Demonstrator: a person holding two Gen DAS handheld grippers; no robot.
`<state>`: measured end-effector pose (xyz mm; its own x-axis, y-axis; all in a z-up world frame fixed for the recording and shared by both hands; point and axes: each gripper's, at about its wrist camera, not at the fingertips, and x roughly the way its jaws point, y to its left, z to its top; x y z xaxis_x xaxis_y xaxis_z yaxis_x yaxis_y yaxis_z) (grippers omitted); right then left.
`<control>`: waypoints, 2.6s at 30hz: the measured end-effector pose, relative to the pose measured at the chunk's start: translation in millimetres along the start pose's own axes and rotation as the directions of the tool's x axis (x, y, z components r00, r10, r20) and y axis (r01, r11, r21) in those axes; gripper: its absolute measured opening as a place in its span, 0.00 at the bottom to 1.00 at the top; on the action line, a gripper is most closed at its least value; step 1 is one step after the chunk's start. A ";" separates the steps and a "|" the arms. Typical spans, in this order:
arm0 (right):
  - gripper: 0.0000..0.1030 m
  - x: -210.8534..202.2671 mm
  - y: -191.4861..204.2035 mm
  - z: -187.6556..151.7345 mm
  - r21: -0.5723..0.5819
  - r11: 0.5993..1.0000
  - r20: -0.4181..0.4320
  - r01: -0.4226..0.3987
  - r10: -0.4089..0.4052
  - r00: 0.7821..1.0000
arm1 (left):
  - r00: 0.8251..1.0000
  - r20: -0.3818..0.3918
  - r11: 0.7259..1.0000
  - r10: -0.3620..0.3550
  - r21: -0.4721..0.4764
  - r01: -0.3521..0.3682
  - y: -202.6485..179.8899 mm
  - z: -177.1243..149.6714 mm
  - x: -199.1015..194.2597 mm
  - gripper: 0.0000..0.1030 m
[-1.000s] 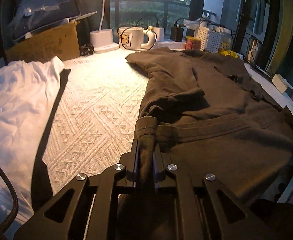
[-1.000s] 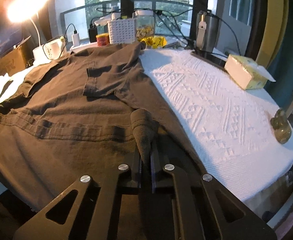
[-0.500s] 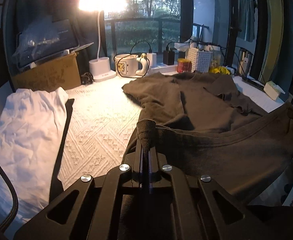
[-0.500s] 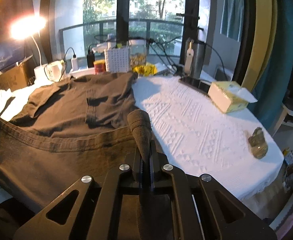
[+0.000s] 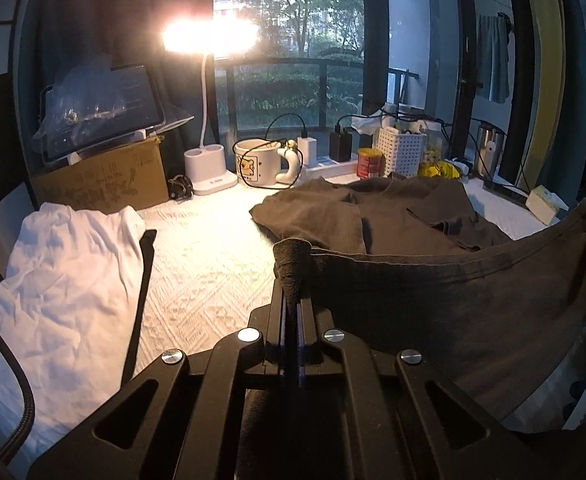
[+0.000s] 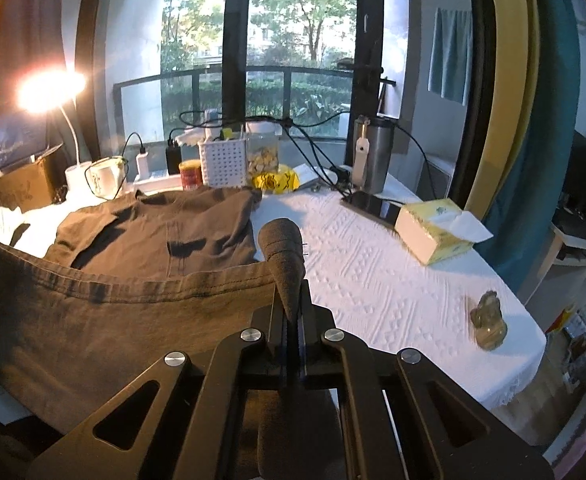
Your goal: Fold small clothes
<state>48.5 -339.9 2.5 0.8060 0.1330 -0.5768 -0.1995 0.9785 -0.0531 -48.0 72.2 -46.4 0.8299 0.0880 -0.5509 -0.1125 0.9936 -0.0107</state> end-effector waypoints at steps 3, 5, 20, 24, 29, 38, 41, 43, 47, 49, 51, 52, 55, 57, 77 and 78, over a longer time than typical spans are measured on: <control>0.04 1.6 0.5 7.0 -0.008 1.000 0.008 -0.003 0.003 1.000 | 1.000 0.015 1.000 0.003 -0.005 -0.003 3.1 8.1 1.9 0.03; 0.04 4.2 2.0 11.9 -0.012 1.000 0.010 -0.002 0.002 1.000 | 1.000 0.024 1.000 0.002 -0.006 -0.002 4.5 12.9 3.2 0.03; 0.04 34.8 5.7 57.2 -0.018 1.000 0.035 0.001 0.000 0.999 | 0.998 0.065 1.000 0.007 -0.020 -0.006 15.8 56.5 27.2 0.03; 0.04 44.4 7.6 69.8 -0.023 1.000 0.043 -0.002 0.003 0.999 | 0.997 0.079 1.000 0.010 -0.024 -0.008 19.1 69.8 36.5 0.03; 0.04 56.8 8.9 89.6 -0.033 0.999 0.058 0.000 0.002 0.998 | 0.995 0.100 1.000 0.014 -0.026 -0.011 22.5 86.3 47.7 0.03; 0.04 88.8 17.1 113.6 -0.046 0.999 0.072 -0.003 0.006 0.997 | 0.995 0.101 1.000 0.018 -0.018 -0.017 31.1 107.1 78.6 0.02; 0.04 101.7 18.9 120.4 -0.047 0.999 0.069 -0.004 0.007 0.998 | 0.995 0.098 1.000 0.022 -0.015 -0.021 33.1 114.3 90.7 0.02; 0.04 110.7 20.6 125.0 -0.048 0.999 0.068 -0.006 0.009 0.998 | 0.995 0.097 1.000 0.024 -0.013 -0.023 34.7 118.0 97.7 0.02; 0.04 129.1 22.5 134.7 -0.053 0.999 0.065 -0.008 0.011 0.998 | 0.995 0.098 1.000 0.029 -0.014 -0.028 37.3 125.4 113.8 0.02; 0.04 139.8 23.3 140.8 -0.054 0.999 0.066 -0.008 0.012 0.998 | 0.995 0.098 0.999 0.030 -0.017 -0.028 38.7 129.5 122.4 0.02; 0.04 148.4 24.5 144.9 -0.055 0.998 0.066 -0.009 0.013 0.998 | 0.995 0.097 0.999 0.031 -0.016 -0.030 39.5 133.3 131.0 0.02; 0.04 153.0 25.2 147.0 -0.056 0.998 0.066 -0.010 0.013 0.998 | 0.995 0.097 0.999 0.031 -0.014 -0.030 39.9 135.4 135.6 0.02; 0.04 170.6 27.0 153.6 -0.061 0.998 0.060 -0.013 0.016 0.998 | 0.995 0.093 0.999 0.034 -0.009 -0.033 41.2 142.0 149.9 0.02; 0.04 181.1 28.2 157.4 -0.065 0.998 0.057 -0.015 0.018 0.998 | 0.995 0.093 0.999 0.037 -0.004 -0.037 41.7 146.7 159.4 0.02; 0.04 282.7 32.1 155.7 -0.079 0.997 -0.049 -0.015 0.011 0.999 | 0.998 -0.013 0.998 0.067 0.013 -0.066 51.2 145.9 245.9 0.02; 0.04 287.3 32.4 153.8 -0.081 0.997 -0.058 -0.012 0.007 0.998 | 0.997 -0.027 0.998 0.068 0.012 -0.067 52.1 143.2 250.8 0.02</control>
<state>359.3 -245.6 -39.5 0.7707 0.1306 -0.6237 -0.2533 0.9609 -0.1118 232.5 156.2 -65.6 0.8053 0.1530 -0.5728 -0.1617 0.9862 0.0362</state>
